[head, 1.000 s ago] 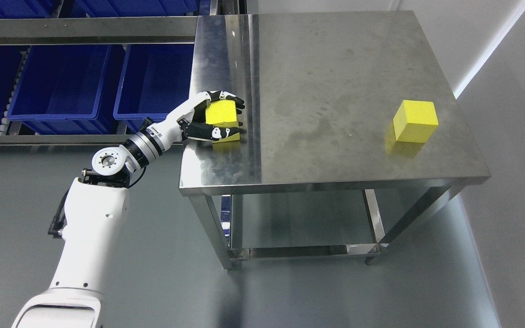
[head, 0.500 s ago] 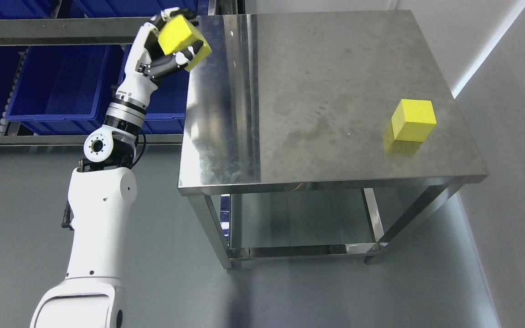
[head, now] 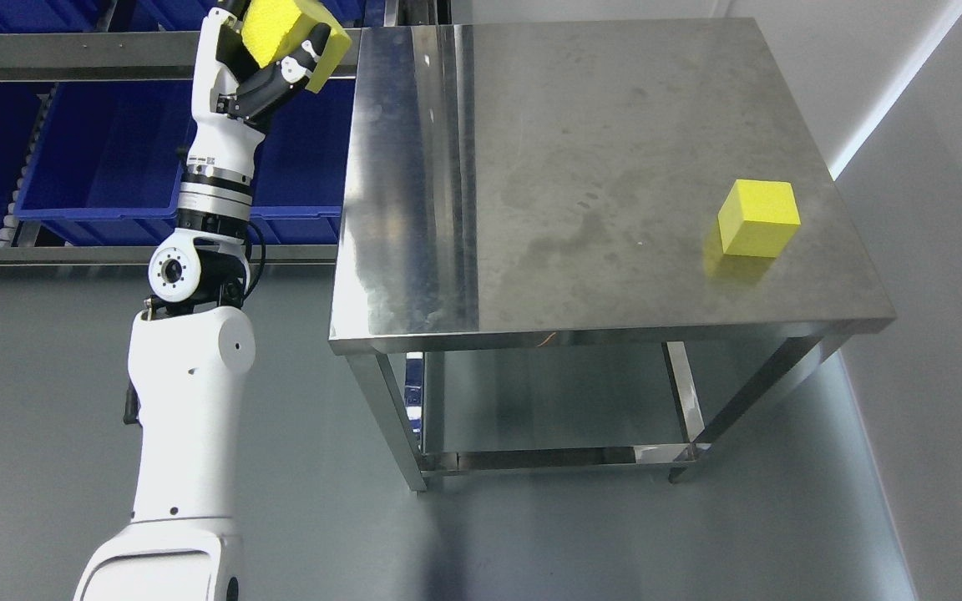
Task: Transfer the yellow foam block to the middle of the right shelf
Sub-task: 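Lift the held cube up off the table with the left hand, then hold the cube in the left hand while turning toward the blue-bin shelf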
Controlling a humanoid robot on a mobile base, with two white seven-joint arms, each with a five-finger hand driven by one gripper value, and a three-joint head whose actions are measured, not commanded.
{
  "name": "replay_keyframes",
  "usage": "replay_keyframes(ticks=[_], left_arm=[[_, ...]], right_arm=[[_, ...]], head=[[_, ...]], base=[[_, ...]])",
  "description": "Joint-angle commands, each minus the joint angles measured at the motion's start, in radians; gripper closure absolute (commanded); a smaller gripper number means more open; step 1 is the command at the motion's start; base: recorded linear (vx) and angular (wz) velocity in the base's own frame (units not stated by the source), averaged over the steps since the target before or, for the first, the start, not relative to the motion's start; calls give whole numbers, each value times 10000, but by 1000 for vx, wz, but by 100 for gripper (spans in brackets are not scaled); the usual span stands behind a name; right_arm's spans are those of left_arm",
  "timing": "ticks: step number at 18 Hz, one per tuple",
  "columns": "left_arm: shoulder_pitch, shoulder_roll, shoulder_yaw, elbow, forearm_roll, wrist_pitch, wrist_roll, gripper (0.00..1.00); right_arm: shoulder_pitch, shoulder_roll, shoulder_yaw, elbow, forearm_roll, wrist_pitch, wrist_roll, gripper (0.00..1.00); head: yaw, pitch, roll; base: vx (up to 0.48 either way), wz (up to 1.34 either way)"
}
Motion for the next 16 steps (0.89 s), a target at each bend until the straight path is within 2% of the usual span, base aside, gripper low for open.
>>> replay_keyframes(ticks=[1,7,11,16], left_arm=[[916,-45,193,-1354,89,73,-20,71],[2099,-45,117,-2167,73,89,-358,71],[2054,210,162,-2337,73,349,-343,71],[2084,-45,117,-2368,-34,411,-251,71]], right_arm=[[-15,-175,0,-175,0,-3,6,0],[-15,-175,0,-175,-15,-3,6,0],[-15,-175,0,-175,0,-3,6,0],[-30,-175,0,-175,0,-3,6,0]], head=[[0,0,0],[0,0,0],[0,0,0],[0,0,0]], base=[[0,0],[-26,66],[-21,311],[-4,504]])
